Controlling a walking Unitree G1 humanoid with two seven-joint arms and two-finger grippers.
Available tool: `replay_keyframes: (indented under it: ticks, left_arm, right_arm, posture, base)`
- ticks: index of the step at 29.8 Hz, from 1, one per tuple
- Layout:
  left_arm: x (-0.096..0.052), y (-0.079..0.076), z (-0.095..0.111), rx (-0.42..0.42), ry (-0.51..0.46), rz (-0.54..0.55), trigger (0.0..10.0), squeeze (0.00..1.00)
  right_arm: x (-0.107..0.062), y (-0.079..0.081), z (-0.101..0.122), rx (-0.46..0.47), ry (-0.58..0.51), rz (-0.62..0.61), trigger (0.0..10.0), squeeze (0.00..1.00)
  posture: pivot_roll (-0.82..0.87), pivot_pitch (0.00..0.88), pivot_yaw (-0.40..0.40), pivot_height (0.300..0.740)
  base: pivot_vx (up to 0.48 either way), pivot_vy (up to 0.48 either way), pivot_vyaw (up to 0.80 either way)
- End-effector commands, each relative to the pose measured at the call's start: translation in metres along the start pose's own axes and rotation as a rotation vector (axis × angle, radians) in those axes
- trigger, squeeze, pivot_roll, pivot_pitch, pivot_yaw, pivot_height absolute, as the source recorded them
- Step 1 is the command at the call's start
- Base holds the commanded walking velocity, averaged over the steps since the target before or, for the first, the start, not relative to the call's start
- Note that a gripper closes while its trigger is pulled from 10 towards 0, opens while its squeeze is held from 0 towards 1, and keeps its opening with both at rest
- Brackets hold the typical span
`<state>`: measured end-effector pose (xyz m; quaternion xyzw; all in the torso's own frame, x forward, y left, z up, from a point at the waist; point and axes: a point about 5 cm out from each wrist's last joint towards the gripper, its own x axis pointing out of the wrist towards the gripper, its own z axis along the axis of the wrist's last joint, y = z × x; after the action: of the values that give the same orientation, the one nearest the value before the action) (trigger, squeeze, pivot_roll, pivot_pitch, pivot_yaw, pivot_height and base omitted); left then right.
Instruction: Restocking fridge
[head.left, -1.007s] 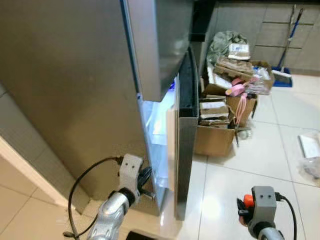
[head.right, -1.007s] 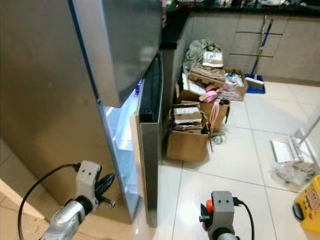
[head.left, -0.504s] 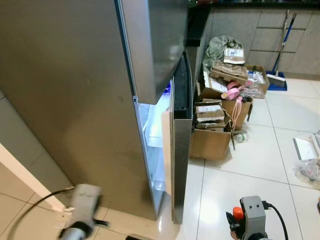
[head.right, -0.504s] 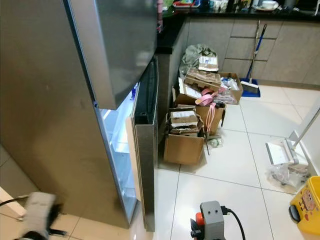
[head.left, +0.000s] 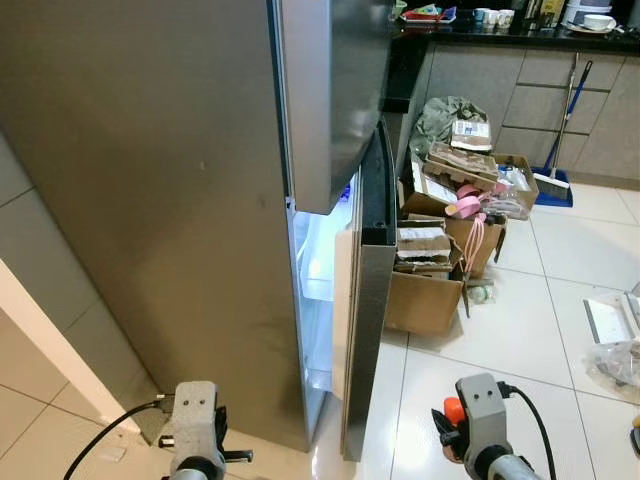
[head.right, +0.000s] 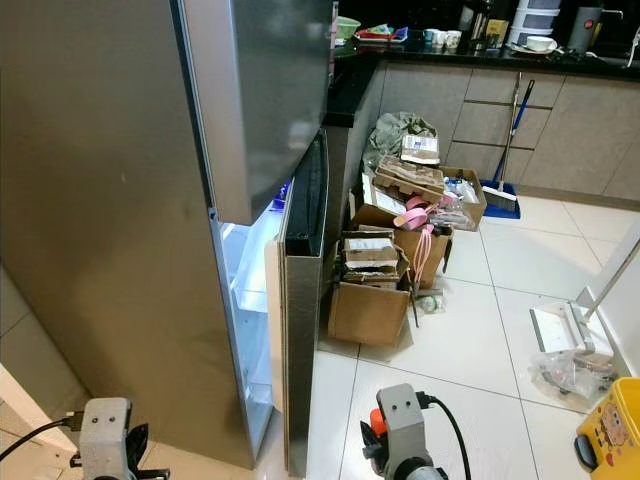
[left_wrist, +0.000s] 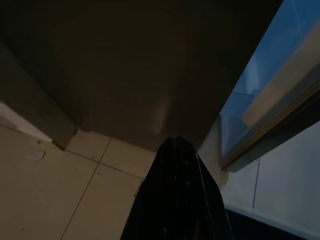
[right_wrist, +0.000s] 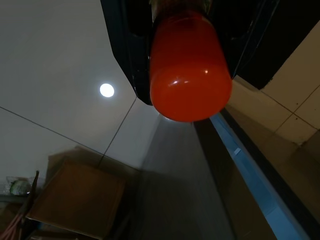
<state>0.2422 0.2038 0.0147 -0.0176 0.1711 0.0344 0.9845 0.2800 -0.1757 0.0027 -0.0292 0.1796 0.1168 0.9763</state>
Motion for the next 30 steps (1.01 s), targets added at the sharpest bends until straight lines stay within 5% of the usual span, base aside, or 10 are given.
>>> replay_keyframes:
  ticks: [1, 23, 30]
  left_arm:
    - [-0.001, -0.01, -0.01, 0.0, 0.047, -0.014, 10.0, 0.0]
    - [0.007, -0.021, 0.003, 0.028, 0.004, -0.044, 10.0, 0.0]
    - [0.009, -0.024, 0.004, 0.035, 0.002, -0.053, 10.0, 0.0]
  right_arm:
    - [-0.005, 0.0, -0.01, 0.009, 0.031, -0.008, 10.0, 0.0]
    - [-0.01, 0.003, -0.019, -0.006, 0.046, -0.012, 10.0, 0.0]
    - [-0.01, 0.002, -0.019, -0.007, 0.046, -0.017, 10.0, 0.0]
  posture:
    - [0.01, 0.105, 0.001, 0.74]
    - [0.01, 0.115, 0.017, 0.74]
    - [0.01, 0.116, 0.017, 0.74]
  base:
    - [0.0, 0.0, 0.0]
    - [0.0, 0.0, 0.0]
    - [0.0, -0.433, 0.0]
